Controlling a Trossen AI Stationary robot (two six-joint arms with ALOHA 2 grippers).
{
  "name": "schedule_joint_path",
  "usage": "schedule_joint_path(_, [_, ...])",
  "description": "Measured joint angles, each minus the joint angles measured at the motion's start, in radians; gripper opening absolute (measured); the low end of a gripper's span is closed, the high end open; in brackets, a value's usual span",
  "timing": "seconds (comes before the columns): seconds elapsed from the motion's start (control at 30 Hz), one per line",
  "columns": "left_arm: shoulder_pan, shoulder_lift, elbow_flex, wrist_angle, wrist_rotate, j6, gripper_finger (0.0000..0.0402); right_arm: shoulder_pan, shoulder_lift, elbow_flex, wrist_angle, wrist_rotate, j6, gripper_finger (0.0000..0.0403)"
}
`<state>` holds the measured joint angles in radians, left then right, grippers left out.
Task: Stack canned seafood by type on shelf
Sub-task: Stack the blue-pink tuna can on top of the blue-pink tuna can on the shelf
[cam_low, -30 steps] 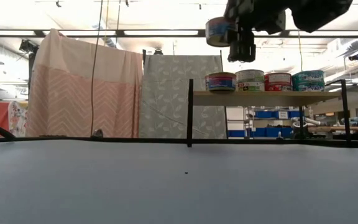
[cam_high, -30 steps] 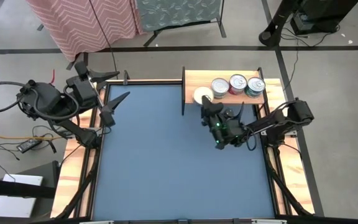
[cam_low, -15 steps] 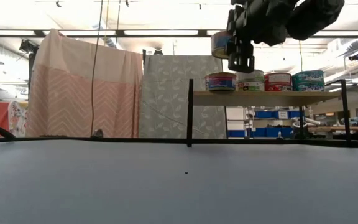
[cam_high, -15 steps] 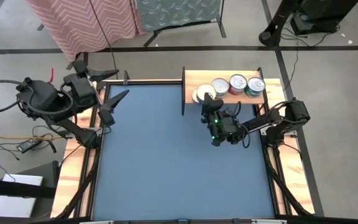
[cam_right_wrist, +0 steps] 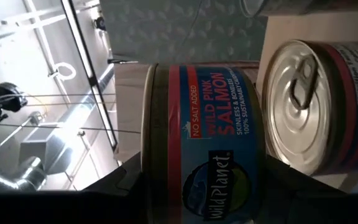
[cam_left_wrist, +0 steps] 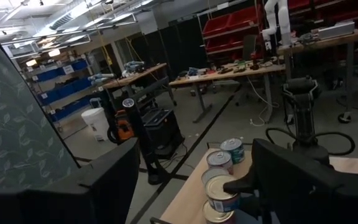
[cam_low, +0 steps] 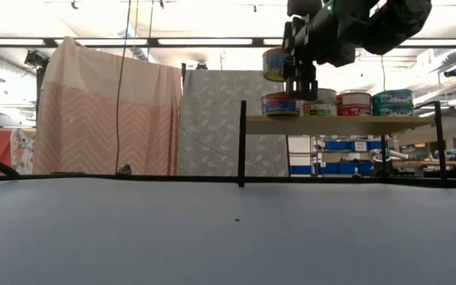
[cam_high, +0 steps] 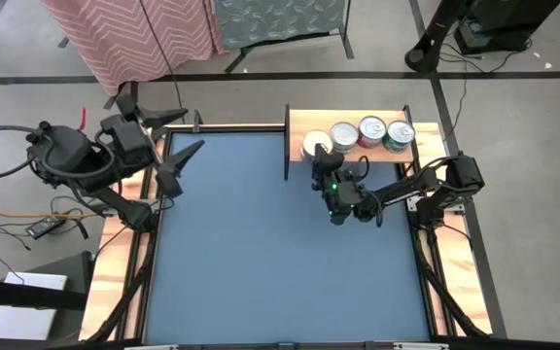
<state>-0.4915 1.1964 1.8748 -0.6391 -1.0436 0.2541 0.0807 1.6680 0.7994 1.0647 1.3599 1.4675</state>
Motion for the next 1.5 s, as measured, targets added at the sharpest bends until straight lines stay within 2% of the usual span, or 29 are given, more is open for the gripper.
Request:
schedule_joint_path(0.2, [0.000,0.002,0.000,-0.001,0.000,0.001,0.0312,0.002,0.000,0.027,0.004,0.025,-0.032,0.0197])
schedule_joint_path(0.33, [0.000,0.002,0.000,0.002,0.000,0.001,0.0312,-0.006,-0.001,0.068,-0.008,-0.049,-0.044,0.0197])
schedule_joint_path(0.57, [0.000,0.009,0.000,0.045,-0.001,0.000,0.0312,-0.006,-0.007,0.118,-0.037,-0.012,-0.118,0.0197])
schedule_joint_path(0.8, [0.000,0.017,0.000,0.039,0.000,0.004,0.0312,-0.007,-0.007,0.118,-0.079,0.000,-0.114,0.0197])
schedule_joint_path(1.2, [0.000,0.020,0.000,0.035,0.000,-0.001,0.0312,-0.038,-0.005,0.117,-0.283,-0.017,-0.027,0.0197])
schedule_joint_path(1.5, [-0.001,0.020,0.000,0.036,0.000,-0.004,0.0312,-0.051,-0.005,0.117,-0.305,0.038,-0.032,0.0198])
